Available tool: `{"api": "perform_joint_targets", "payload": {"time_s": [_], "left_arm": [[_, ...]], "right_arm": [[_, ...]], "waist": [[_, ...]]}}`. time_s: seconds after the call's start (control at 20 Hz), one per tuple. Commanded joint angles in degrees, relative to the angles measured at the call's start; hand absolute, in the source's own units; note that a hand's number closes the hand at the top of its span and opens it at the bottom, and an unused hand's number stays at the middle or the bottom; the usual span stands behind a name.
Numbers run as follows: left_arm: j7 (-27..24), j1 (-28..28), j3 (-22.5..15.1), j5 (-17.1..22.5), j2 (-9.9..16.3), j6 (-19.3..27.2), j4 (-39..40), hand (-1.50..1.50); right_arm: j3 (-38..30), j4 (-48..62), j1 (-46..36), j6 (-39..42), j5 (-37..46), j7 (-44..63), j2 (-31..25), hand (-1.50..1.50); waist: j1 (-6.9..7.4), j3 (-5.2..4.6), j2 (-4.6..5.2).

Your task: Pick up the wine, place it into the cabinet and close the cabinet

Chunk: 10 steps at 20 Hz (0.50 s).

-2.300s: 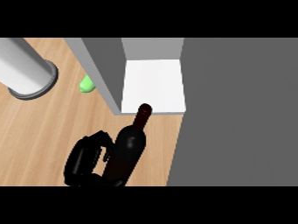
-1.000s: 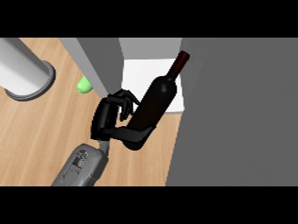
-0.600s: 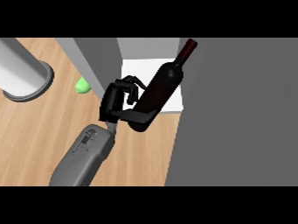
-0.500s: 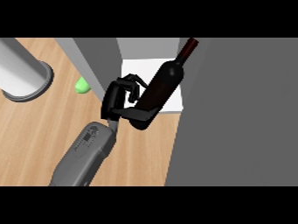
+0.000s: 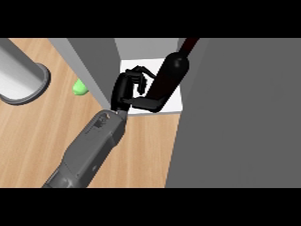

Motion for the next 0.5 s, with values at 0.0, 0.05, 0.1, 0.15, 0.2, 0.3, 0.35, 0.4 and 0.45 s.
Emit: {"api": "perform_joint_targets", "payload": {"time_s": [0.0,0.05,0.1,0.15,0.2,0.3,0.35,0.4,0.45], "left_arm": [[-1.60,-5.48,0.05,1.95,-0.08,1.03,7.02,1.50],[-1.11,-5.76,0.13,1.73,-0.08,1.17,7.92,1.50],[-1.85,-6.46,-0.66,1.55,-0.08,1.11,10.89,1.50],[0.49,-7.85,-2.55,3.11,-0.08,4.03,9.80,1.50],[1.67,-9.57,-2.02,1.83,-0.08,3.61,11.71,1.50],[0.10,-10.07,-1.23,1.16,-0.08,3.10,16.33,1.50],[0.61,-11.78,-0.63,1.28,-0.08,3.40,18.06,1.50],[-1.40,-10.83,-0.33,2.13,-0.08,4.73,19.57,1.50],[0.03,-12.16,-0.49,4.55,-0.08,4.28,19.15,1.50]], "right_arm": [[-0.79,-10.91,2.81,1.22,-4.95,3.89,-1.01,-1.50],[0.94,-11.63,4.22,-0.13,-3.40,3.86,0.06,-1.50],[-1.74,-9.39,2.98,1.39,-6.22,2.00,-0.12,-1.50],[2.28,-10.12,5.99,1.33,-2.68,1.02,-0.33,-1.50],[1.25,-10.14,5.44,0.90,-4.20,1.47,0.36,-1.50],[0.51,-9.52,6.01,2.79,-5.29,-0.07,-0.85,-1.50],[2.03,-10.45,4.60,1.28,-3.65,1.31,0.68,-1.50],[0.30,-9.01,4.59,2.60,-4.96,0.59,-0.33,-1.50],[0.99,-8.66,4.15,2.74,-5.11,0.80,0.20,-1.50]], "waist": [[-0.50,0.00,0.17],[-0.62,-0.01,0.03],[-0.78,0.04,0.34],[-1.35,0.03,-0.03],[-0.99,0.04,0.05],[-1.15,0.05,0.31],[-1.72,-0.03,0.51],[-1.79,-0.01,0.68],[-2.17,-0.03,0.71]]}}
